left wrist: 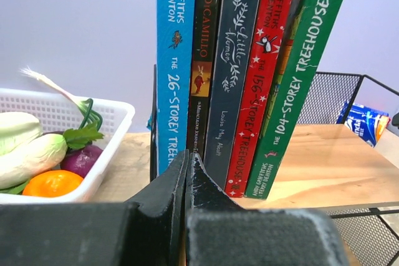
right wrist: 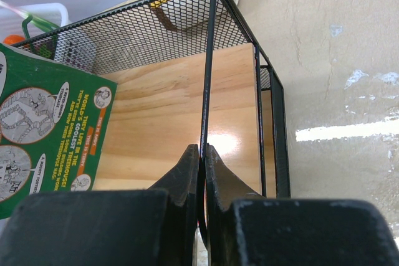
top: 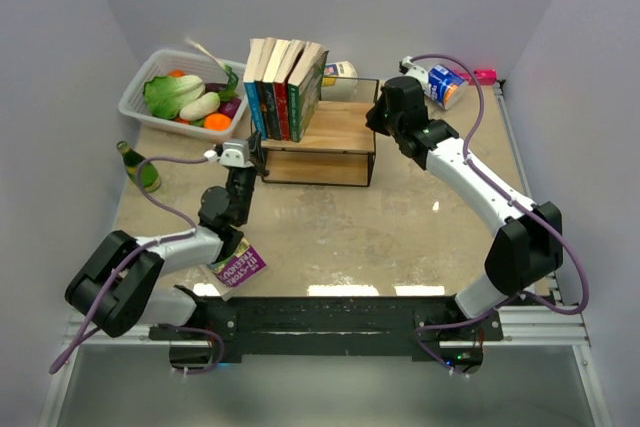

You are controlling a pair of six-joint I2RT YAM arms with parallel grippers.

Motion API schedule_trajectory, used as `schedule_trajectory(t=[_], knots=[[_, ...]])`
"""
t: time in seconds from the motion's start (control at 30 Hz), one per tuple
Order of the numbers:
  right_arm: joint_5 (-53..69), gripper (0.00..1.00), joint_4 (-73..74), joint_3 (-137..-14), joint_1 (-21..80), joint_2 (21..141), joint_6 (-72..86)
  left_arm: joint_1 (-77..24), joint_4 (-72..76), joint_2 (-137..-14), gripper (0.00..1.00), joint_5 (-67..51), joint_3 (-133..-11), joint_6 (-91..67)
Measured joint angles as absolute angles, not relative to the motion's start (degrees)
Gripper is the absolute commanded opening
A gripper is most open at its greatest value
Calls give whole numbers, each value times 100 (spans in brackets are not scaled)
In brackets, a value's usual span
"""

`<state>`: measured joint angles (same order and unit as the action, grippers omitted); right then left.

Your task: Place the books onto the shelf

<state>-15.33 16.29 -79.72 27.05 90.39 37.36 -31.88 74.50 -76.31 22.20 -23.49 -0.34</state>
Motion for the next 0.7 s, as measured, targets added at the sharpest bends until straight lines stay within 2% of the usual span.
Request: schedule_trajectory(t=[0.7], knots=[[-1527,0,1627,-7972,2705,9041,3739,-3151,7450,-8084,0,2331,-2198,-242]])
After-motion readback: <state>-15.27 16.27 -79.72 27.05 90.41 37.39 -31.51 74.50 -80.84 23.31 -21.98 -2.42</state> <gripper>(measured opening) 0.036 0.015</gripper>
